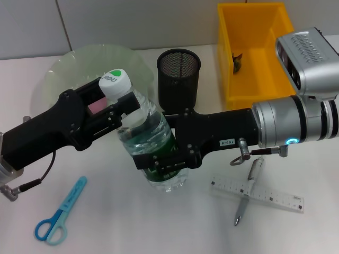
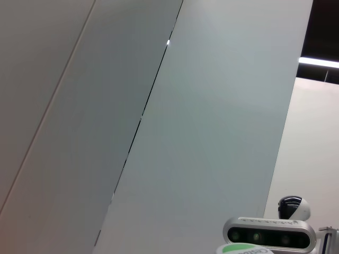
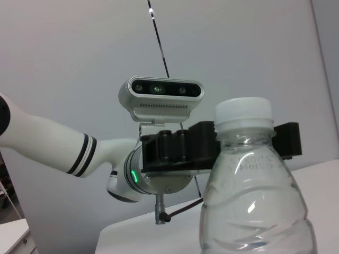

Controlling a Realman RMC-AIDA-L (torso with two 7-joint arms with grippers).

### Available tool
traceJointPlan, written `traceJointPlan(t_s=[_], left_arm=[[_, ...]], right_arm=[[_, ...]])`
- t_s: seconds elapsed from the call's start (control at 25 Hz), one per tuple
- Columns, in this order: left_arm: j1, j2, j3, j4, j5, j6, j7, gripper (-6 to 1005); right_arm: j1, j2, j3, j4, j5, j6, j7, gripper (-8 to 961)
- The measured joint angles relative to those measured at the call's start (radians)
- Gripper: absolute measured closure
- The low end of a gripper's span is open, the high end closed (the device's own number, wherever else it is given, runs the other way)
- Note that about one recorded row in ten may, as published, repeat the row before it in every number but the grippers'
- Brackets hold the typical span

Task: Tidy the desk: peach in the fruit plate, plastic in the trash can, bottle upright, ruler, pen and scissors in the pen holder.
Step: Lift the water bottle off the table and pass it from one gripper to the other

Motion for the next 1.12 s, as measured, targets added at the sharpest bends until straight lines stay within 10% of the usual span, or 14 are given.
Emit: traceJointPlan(t_s=[0.28, 1.12], left_arm=[[0.0, 0.0, 0.0, 0.001, 0.0, 0.001, 0.0, 445], [-0.002, 0.0, 0.014, 0.002, -0.003, -0.01, 0.0, 556]], right_arm=[[-0.003, 0.0, 0.001, -0.001, 0.0, -0.001, 0.0, 191], [-0.011, 0.0, 0.001, -0.013, -0.001, -0.001, 0.008, 190]])
